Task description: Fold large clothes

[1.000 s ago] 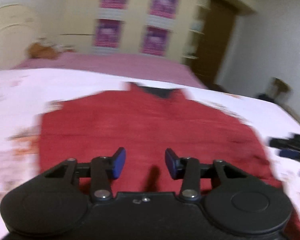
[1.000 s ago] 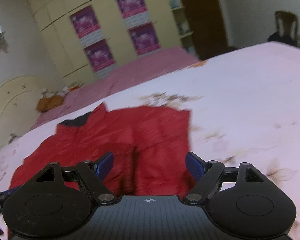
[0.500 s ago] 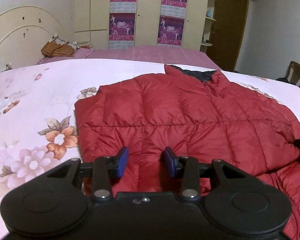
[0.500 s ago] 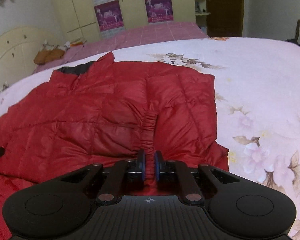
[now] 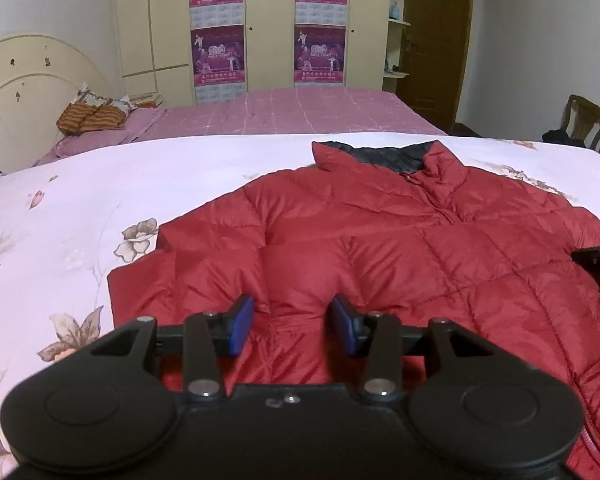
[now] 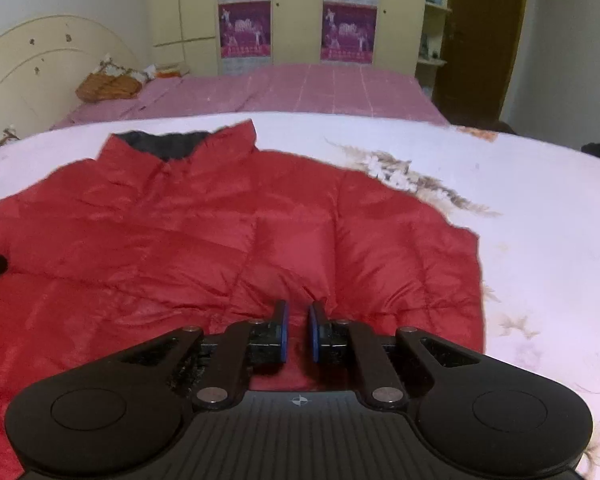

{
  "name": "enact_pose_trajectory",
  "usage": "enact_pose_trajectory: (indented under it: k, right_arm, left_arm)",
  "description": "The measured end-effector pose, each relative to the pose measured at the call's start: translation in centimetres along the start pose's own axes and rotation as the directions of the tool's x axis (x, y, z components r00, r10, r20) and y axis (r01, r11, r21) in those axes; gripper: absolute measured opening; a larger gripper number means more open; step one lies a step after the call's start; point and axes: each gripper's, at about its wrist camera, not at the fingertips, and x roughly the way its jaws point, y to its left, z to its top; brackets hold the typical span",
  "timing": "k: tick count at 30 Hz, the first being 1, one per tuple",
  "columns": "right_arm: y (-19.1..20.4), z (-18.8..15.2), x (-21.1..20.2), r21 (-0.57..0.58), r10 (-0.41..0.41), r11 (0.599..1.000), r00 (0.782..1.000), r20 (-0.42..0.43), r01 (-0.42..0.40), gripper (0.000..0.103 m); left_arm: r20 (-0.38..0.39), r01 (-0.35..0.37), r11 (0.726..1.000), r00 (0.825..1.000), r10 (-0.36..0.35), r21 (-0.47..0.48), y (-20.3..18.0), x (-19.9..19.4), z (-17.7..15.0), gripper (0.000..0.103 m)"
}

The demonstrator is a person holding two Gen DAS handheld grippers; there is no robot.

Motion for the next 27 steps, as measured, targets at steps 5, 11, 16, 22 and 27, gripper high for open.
enact_pose_trajectory:
  k: [5, 11, 16, 22, 27]
  right_arm:
    - [-0.4, 0.1, -3.7, 0.012, -0.002, 1.0, 0.994, 0.105, 0.0, 0.009]
    - [-3.6, -1.8, -5.7, 0.189, 0.021, 0.981, 0.998, 0.062, -0.032, 0.023]
    - [-3.9, -2.1, -5.5, 0.22, 0.098, 0.969, 0.993, 0.07, -0.111, 0.051]
    - [-2.7, -1.5, -4.4, 0.168, 0.137, 0.975, 0.989, 0.05, -0.144, 0.019]
    - [-1.5, -0.6, -3.5, 0.071, 0.098, 0.992, 0.993, 0.071, -0.103, 0.019]
  left_arm:
    - [0.057, 0.023, 1.0, 0.998, -0.023, -0.003, -0.2, -3.1, -0.1, 0.042]
    - [0.051, 0.005, 1.0, 0.999, -0.004, -0.013, 0.1, -3.8, -1.8, 0.042]
    - [0.068, -0.003, 0.999, 0.998, 0.006, -0.046, 0.7, -3.9, -2.4, 0.042]
    - [0.078, -0.017, 0.999, 0.997, 0.021, -0.049, 1.0, -3.5, -2.2, 0.042]
    - [0.064, -0.018, 0.998, 0.998, 0.022, -0.054, 1.2, -2.3, -2.3, 0.042]
